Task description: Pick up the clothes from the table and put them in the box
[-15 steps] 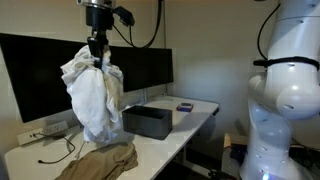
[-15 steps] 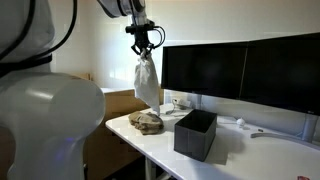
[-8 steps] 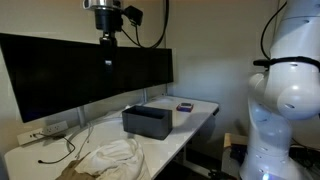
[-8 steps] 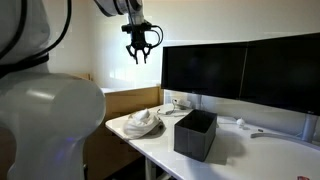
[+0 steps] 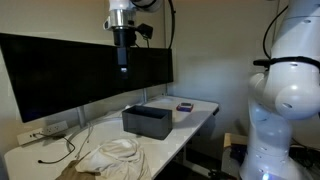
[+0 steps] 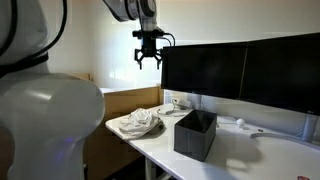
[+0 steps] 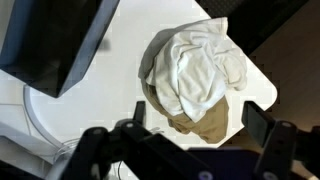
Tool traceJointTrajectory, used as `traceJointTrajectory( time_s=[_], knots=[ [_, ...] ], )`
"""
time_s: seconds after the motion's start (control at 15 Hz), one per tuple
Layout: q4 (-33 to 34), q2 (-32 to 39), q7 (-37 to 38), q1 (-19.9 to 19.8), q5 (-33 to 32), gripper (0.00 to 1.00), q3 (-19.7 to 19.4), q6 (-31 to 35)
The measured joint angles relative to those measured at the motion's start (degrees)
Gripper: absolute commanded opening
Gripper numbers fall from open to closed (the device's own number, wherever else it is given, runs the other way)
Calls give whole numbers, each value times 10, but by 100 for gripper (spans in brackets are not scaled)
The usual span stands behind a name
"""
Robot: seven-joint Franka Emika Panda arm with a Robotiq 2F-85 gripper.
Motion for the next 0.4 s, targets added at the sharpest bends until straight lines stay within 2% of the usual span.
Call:
traceJointTrajectory(
  time_s=[0.2, 0.4],
  knots=[
    [-12, -1, -44, -9, 17, 100, -24, -7],
    [-13, -1, -48, -9, 18, 100, -23, -7]
  ],
)
